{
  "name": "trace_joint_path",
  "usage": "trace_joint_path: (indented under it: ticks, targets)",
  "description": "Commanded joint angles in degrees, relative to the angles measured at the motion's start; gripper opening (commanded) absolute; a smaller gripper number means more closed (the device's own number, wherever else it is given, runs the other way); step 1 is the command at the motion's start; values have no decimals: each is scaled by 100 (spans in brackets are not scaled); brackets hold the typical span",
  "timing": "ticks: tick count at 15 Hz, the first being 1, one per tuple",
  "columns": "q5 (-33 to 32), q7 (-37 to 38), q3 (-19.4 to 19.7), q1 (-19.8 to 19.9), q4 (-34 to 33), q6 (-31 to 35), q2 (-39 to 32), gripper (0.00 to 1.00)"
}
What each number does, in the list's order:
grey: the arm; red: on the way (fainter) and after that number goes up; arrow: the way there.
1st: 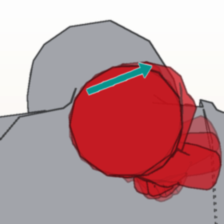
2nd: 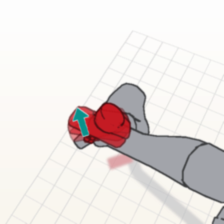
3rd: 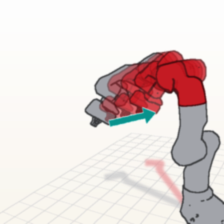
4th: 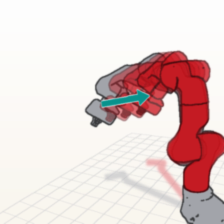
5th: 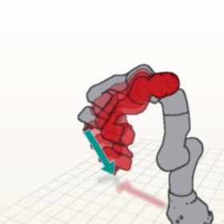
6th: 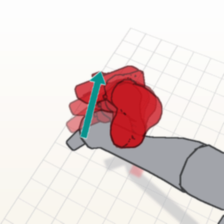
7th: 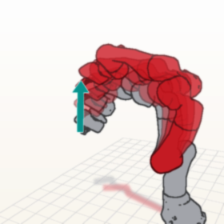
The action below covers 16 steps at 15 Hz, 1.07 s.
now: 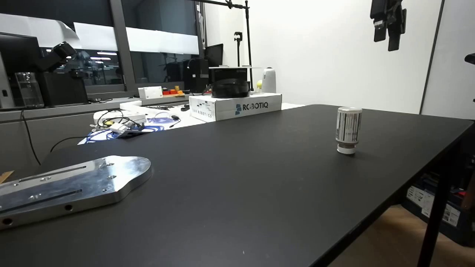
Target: Move the bottle to the right
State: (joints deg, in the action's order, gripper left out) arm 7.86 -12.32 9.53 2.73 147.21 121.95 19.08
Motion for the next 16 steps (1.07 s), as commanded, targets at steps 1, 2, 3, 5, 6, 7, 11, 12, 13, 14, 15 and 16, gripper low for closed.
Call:
trace_joint_path:
  ticks: [1, 2, 3, 5, 6, 7, 11, 12, 13, 14, 15, 16]
  targets:
    - [-54, 234, -273, -6, 611, 998, -97, 100]
    - [-88, 283, -351, -21, 743, 1201, -161, 100]
    - [-63, 276, -405, -52, 883, 1422, -196, 100]
    - [3, 202, -491, -139, 1117, 1804, -294, 100]
    - [30, 168, -526, -192, 1211, 1957, -340, 100]
    - [38, 174, -577, -246, 1291, 2111, -395, 100]
    - [32, 204, -794, -500, 1228, 2671, -840, 100]
    - [32, 181, -852, -569, 1226, 2848, -942, 100]
    - [19, 175, -913, -627, 1226, 3030, -1048, 100]
    - [-3, 178, -980, -685, 1227, 3182, -1163, 100]
    - [-33, 206, -1043, -727, 1227, 3333, -1269, 100]
    - [-55, 250, -1109, -766, 1226, 3436, -1369, 100]
